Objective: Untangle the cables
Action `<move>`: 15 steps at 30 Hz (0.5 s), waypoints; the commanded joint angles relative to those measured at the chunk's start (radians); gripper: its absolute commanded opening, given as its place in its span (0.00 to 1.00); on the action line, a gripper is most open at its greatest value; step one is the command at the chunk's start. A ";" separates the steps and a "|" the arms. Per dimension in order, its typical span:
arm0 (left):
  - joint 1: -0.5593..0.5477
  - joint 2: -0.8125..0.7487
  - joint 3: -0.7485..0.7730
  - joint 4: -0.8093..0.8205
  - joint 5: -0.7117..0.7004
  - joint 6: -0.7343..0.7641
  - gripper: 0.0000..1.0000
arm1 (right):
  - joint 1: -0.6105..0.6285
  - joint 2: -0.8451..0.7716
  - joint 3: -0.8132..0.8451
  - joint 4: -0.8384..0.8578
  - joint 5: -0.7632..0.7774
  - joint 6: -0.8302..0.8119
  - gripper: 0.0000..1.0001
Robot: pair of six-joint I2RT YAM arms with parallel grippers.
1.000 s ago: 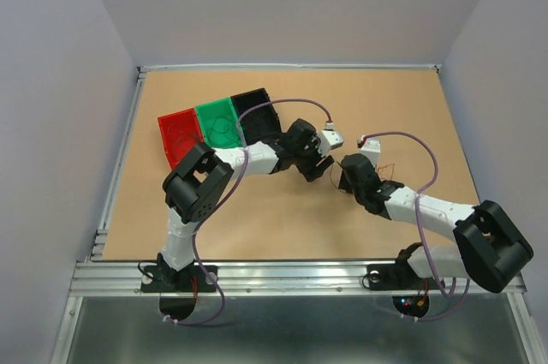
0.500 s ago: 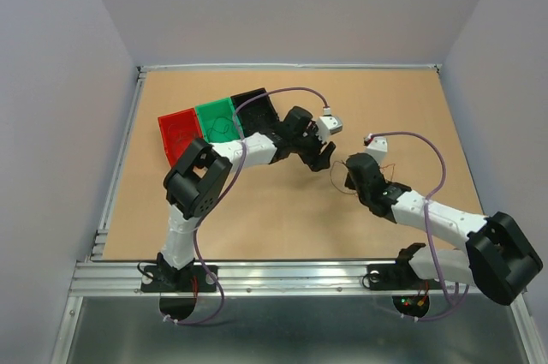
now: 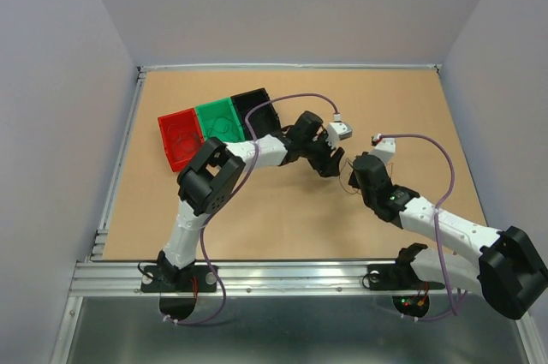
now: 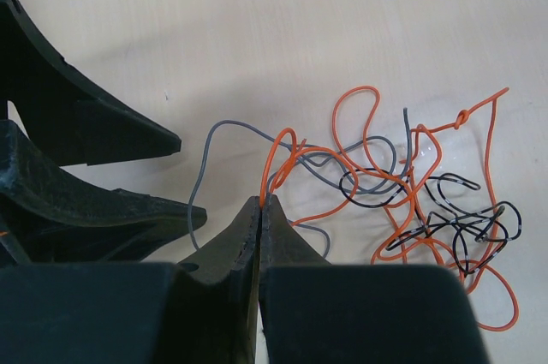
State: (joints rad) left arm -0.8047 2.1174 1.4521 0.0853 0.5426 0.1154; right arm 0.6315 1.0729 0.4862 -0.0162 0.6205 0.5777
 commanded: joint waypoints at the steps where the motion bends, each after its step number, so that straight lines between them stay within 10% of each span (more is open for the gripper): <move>1: -0.002 -0.055 -0.005 0.082 0.043 -0.031 0.66 | -0.003 -0.001 -0.023 0.030 0.033 0.016 0.00; 15: 0.079 -0.203 -0.214 0.327 0.054 -0.160 0.70 | -0.001 -0.004 -0.028 0.032 0.031 0.014 0.01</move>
State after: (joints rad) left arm -0.7486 2.0331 1.2888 0.2676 0.5625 -0.0036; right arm 0.6315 1.0744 0.4793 -0.0158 0.6212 0.5808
